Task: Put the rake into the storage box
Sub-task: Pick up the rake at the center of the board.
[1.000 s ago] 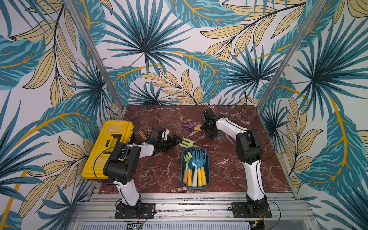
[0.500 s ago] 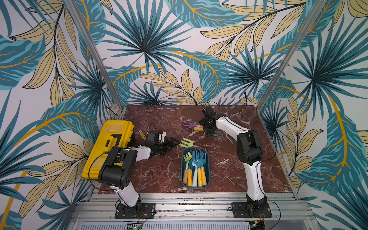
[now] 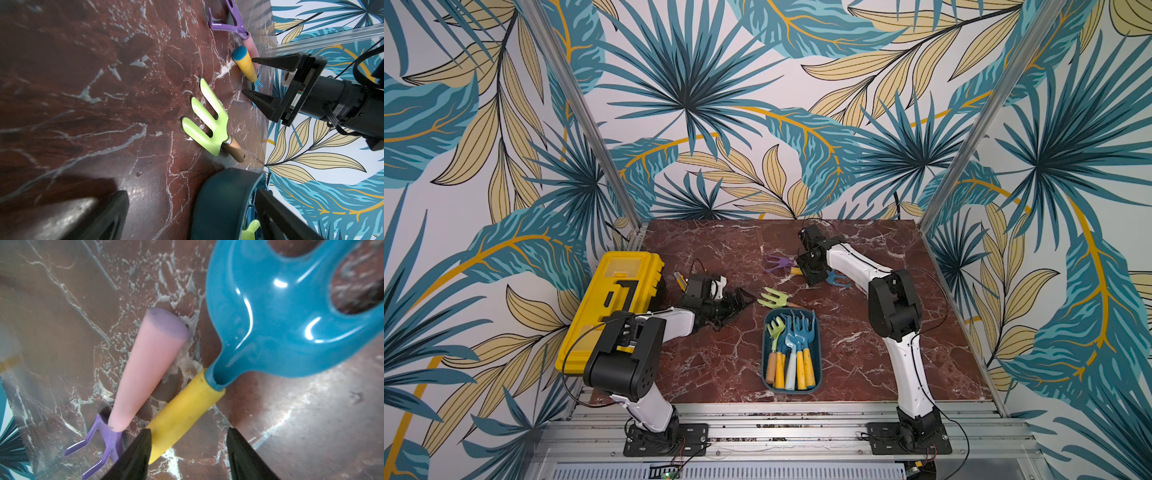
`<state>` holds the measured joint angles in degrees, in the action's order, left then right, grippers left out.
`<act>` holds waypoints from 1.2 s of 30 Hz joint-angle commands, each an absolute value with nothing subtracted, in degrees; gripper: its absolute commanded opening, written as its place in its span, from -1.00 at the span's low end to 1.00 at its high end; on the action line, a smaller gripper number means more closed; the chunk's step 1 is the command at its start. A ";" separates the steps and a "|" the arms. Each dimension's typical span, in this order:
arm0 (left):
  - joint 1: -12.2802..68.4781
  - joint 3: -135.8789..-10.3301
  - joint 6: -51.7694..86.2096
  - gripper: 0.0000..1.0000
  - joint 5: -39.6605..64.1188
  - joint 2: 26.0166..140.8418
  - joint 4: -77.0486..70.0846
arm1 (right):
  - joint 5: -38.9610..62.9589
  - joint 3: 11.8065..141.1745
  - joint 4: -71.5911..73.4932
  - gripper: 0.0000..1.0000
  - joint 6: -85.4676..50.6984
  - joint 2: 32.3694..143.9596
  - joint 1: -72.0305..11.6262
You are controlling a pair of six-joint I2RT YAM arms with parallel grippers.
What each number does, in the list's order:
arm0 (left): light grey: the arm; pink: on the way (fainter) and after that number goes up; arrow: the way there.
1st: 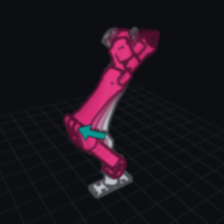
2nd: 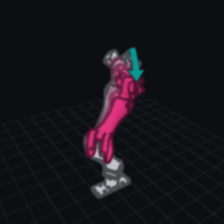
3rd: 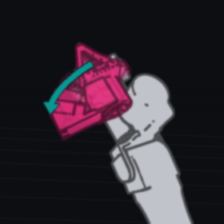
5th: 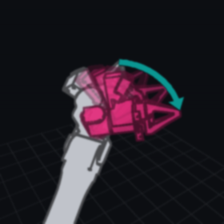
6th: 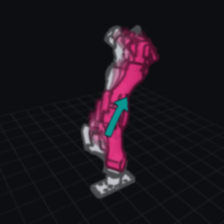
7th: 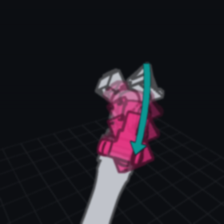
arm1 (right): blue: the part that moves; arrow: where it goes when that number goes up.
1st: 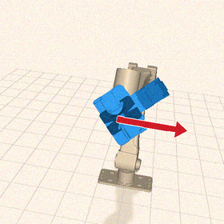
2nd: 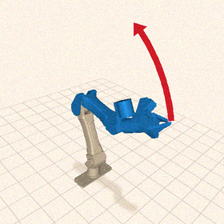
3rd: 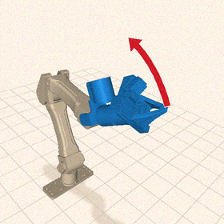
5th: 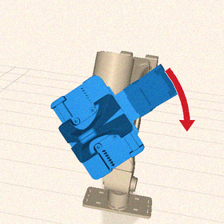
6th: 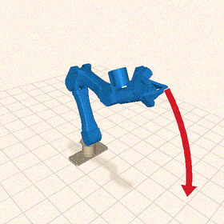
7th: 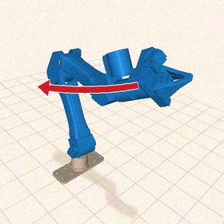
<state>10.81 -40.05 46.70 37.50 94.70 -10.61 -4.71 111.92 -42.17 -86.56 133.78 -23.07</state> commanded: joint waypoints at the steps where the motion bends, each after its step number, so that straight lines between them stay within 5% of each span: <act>1: 10.28 -39.11 45.70 1.00 38.50 93.38 -10.82 | -8.41 112.92 -50.81 0.24 -85.92 136.66 -21.85; 5: 9.96 -38.67 45.30 1.00 38.37 92.19 -10.03 | -9.47 115.63 -55.19 0.18 -84.58 138.57 -21.27; 9: 9.58 -38.18 45.26 1.00 38.62 91.28 -10.12 | -7.35 113.57 -57.79 -0.19 -83.58 139.17 -21.25; 16: 9.40 -37.42 45.42 1.00 38.76 90.21 -10.11 | -8.11 100.87 -58.18 -0.29 -81.11 131.37 -21.10; 26: 9.27 -36.03 45.86 1.00 38.35 87.58 -9.78 | -12.52 95.16 -57.09 -1.00 -69.77 121.27 -21.26; 36: 9.31 -35.01 44.66 1.00 35.36 81.43 -5.27 | -13.25 86.00 -49.78 -1.00 -49.05 103.64 -24.82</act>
<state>9.89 -36.25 45.93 36.73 83.20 -7.16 -12.45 89.56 -51.62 -57.19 108.53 -23.46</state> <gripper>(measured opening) 0.998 0.261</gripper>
